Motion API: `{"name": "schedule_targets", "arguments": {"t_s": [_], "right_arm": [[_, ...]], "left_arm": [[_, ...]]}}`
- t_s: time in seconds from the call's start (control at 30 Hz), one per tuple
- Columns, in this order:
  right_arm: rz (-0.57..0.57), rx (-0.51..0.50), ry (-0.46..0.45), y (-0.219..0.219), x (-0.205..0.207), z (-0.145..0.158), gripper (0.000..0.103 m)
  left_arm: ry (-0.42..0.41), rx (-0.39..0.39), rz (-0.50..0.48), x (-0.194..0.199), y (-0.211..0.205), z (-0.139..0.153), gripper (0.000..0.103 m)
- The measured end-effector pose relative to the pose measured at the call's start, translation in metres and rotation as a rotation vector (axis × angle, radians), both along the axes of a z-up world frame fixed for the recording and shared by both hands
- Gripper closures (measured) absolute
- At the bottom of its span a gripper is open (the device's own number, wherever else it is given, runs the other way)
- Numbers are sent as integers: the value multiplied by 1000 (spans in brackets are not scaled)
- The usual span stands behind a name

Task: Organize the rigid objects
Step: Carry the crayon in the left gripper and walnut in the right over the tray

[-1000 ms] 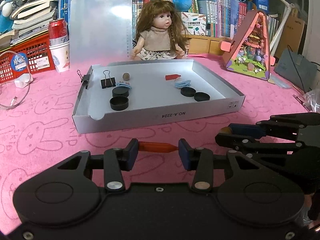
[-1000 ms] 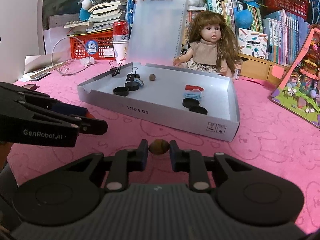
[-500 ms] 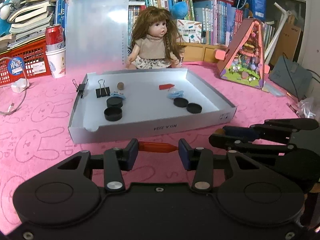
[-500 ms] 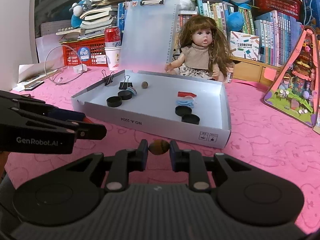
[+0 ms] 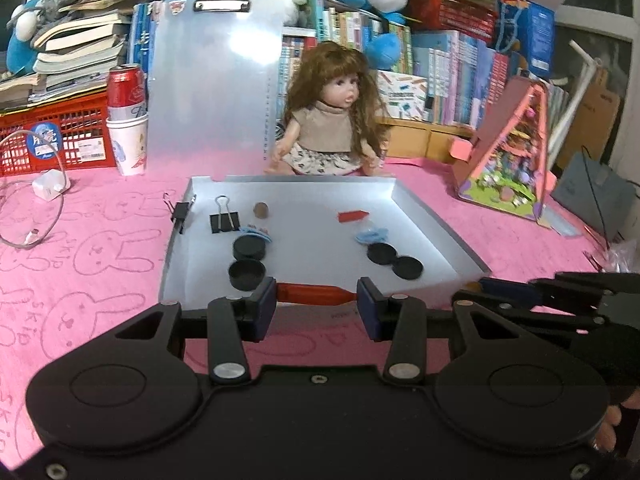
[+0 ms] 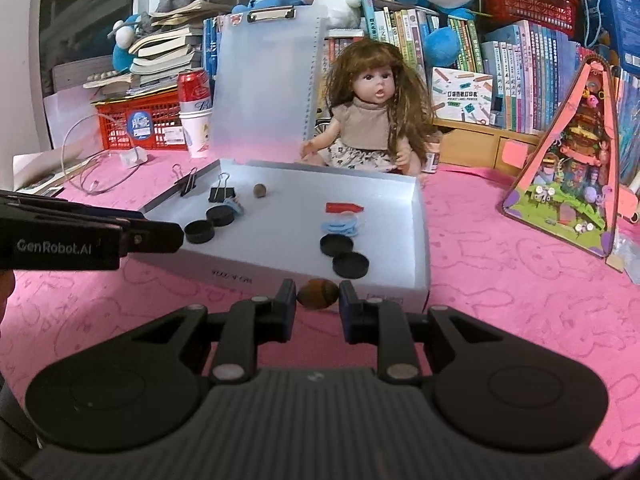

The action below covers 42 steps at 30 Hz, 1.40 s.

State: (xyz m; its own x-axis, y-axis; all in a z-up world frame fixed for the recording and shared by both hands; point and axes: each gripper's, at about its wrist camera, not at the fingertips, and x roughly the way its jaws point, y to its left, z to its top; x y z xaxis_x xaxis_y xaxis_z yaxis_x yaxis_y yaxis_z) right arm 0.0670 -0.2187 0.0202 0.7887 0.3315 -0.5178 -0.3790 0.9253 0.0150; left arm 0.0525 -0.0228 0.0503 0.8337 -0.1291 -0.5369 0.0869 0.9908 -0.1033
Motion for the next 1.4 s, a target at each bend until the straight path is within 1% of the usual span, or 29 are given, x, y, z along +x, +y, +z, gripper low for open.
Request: {"name": "schedule_targets", "arguments": {"t_s": [0.37, 0.53, 0.7, 0.93, 1.4], "right_arm": [[-23, 19, 35, 7, 22, 2, 75], [-32, 31, 55, 10, 35, 3, 75], [-39, 37, 77, 16, 48, 1, 75], [-35, 41, 106, 22, 60, -4, 75], [-30, 51, 168, 29, 81, -14, 75]], "left_arm": [[15, 5, 17, 32, -2, -1, 62], [41, -12, 32, 49, -2, -6, 62], [65, 4, 57, 65, -4, -14, 62], [90, 21, 69, 77, -8, -24, 61], [126, 16, 75, 96, -5, -36, 61]]}}
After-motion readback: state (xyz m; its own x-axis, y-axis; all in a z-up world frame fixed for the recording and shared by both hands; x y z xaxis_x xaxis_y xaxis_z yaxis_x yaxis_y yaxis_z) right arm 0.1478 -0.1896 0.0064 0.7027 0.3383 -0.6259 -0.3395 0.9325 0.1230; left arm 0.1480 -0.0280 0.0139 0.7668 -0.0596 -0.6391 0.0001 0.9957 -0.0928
